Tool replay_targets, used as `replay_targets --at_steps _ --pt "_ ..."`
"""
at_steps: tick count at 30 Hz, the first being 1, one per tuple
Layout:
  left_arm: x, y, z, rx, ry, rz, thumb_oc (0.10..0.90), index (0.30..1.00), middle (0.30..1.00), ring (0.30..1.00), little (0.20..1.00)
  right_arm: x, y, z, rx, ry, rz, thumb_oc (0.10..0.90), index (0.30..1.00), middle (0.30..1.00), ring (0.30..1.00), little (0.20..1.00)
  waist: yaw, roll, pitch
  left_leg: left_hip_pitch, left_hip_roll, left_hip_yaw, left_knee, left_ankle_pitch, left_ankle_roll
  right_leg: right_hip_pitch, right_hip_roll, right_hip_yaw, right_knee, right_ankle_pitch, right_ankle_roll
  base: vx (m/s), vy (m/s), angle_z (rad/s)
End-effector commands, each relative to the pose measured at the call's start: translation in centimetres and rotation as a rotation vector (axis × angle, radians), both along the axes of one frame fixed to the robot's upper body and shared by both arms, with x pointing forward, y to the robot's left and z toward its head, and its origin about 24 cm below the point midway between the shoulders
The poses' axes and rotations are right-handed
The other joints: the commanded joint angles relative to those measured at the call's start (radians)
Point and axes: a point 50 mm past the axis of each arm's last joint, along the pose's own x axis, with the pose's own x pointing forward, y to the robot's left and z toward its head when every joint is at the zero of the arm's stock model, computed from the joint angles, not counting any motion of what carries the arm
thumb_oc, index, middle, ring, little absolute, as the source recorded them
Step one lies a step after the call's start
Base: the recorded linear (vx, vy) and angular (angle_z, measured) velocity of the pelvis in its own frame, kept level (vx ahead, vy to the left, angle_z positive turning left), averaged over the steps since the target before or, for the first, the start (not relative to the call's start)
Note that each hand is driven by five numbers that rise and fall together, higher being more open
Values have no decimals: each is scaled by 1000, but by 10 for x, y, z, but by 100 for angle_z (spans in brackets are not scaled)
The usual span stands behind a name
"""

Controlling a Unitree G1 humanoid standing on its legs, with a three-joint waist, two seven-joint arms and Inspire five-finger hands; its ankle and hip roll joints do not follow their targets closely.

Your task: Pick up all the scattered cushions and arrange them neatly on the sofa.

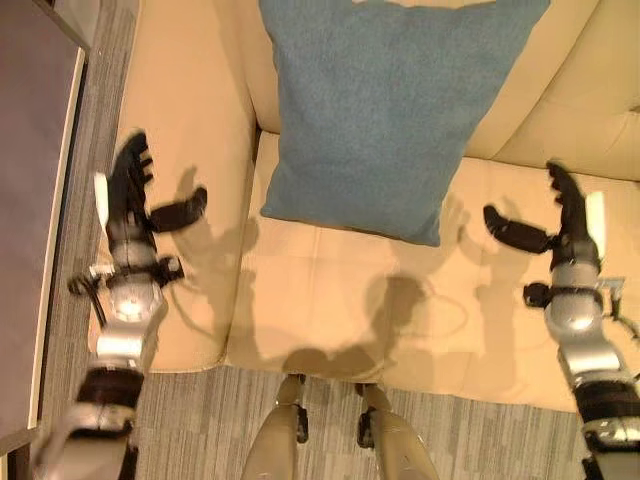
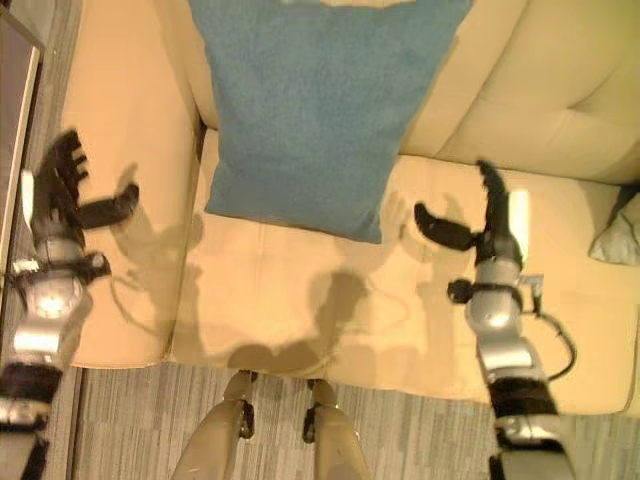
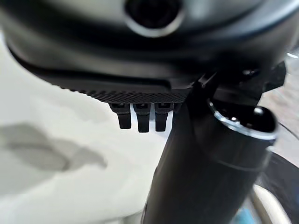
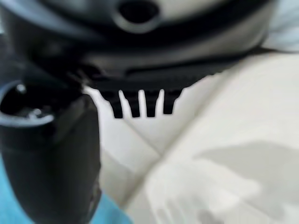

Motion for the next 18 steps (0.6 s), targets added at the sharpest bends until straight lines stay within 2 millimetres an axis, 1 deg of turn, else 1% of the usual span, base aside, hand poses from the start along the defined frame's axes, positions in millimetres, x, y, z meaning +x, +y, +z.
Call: replay_targets --at_steps 1,2,3,5,6,7,9,10,11,13,14,15,16,17,18 --pt "-41 15 -43 74 154 -29 800 900 900 900 900 -39 -1 -45 -25 151 32 800 900 900 900 900 3 -48 -257 98 28 57 2 -180 -24 23 -20 -15 7 -84 33 74 -13 -1" --pt "-42 15 -43 75 155 -30 800 900 900 900 900 -39 -1 -46 -24 153 32 800 900 900 900 900 4 -49 -255 102 28 57 2 -181 -24 28 -20 -15 7 -85 34 103 -36 -13" --pt "-62 15 -76 47 312 -54 800 900 900 900 900 -53 2 -69 42 236 26 800 900 900 900 900 5 -47 -254 144 33 62 2 -187 -21 70 -19 -20 7 -93 32 42 -29 -10" --pt "-81 20 -100 64 443 -70 800 900 900 900 900 -65 4 -89 85 316 30 800 900 900 900 900 7 -45 -251 192 36 67 2 -195 -17 117 -14 -21 7 -104 28 50 -42 -3" --pt "-110 20 -135 45 624 -66 800 900 900 900 900 -81 9 -113 121 425 36 800 900 900 900 900 12 -45 -254 240 41 67 2 -201 -12 170 -5 -21 7 -118 23 27 -69 -2" --pt "-120 21 -145 47 684 -57 800 900 900 900 900 -88 9 -123 134 470 28 800 900 900 900 900 14 -46 -253 258 42 68 2 -205 -9 191 -1 -20 7 -125 20 30 -109 -1" --pt "-163 20 -182 20 910 -31 800 900 900 900 900 -112 14 -151 173 608 21 800 900 900 900 900 22 -48 -257 312 47 59 2 -218 -5 251 11 -17 7 -150 11 28 -122 9" --pt "-171 19 -188 19 952 -32 800 900 900 900 900 -116 15 -156 178 633 21 800 900 900 900 900 24 -48 -251 323 51 57 2 -218 -6 262 15 -16 7 -158 7 -18 -129 16" --pt "-187 17 -200 22 1047 -31 800 900 900 900 900 -126 17 -168 195 695 9 800 900 900 900 900 26 -46 -241 334 56 56 2 -214 -8 274 20 -13 7 -167 3 -51 -100 18" --pt "-196 15 -207 26 1108 -29 800 900 900 900 900 -131 17 -174 193 729 3 800 900 900 900 900 29 -48 -227 328 59 54 28 -207 -12 280 23 -16 7 -174 -1 -181 -90 12" --pt "-194 13 -210 46 1135 -35 800 900 900 900 900 -132 17 -179 171 774 -1 800 900 900 900 900 35 -56 -195 267 58 46 113 -218 -18 269 15 -20 7 -172 -7 -335 -69 31" --pt "-193 12 -211 52 1143 -41 800 900 900 900 900 -131 18 -181 162 789 2 800 900 900 900 900 36 -61 -187 246 52 46 154 -242 -18 258 8 -25 7 -164 -9 -458 -62 63" --pt "-193 9 -213 46 1152 -42 800 900 900 900 900 -131 18 -184 158 812 -2 800 900 900 900 900 39 -80 -178 238 21 35 262 -333 -10 242 -14 -29 7 -141 -7 -341 -19 73" --pt "-194 8 -214 39 1160 -41 800 900 900 900 900 -132 18 -185 155 825 -4 800 900 900 900 900 33 -89 -181 239 9 32 299 -351 -4 227 -28 -35 7 -129 -6 -336 24 45" --pt "-194 4 -216 28 1161 -44 800 900 900 900 900 -135 18 -189 159 853 -12 800 900 900 900 900 23 -93 -188 259 5 32 355 -389 4 210 -37 -42 7 -112 -3 -245 94 22"
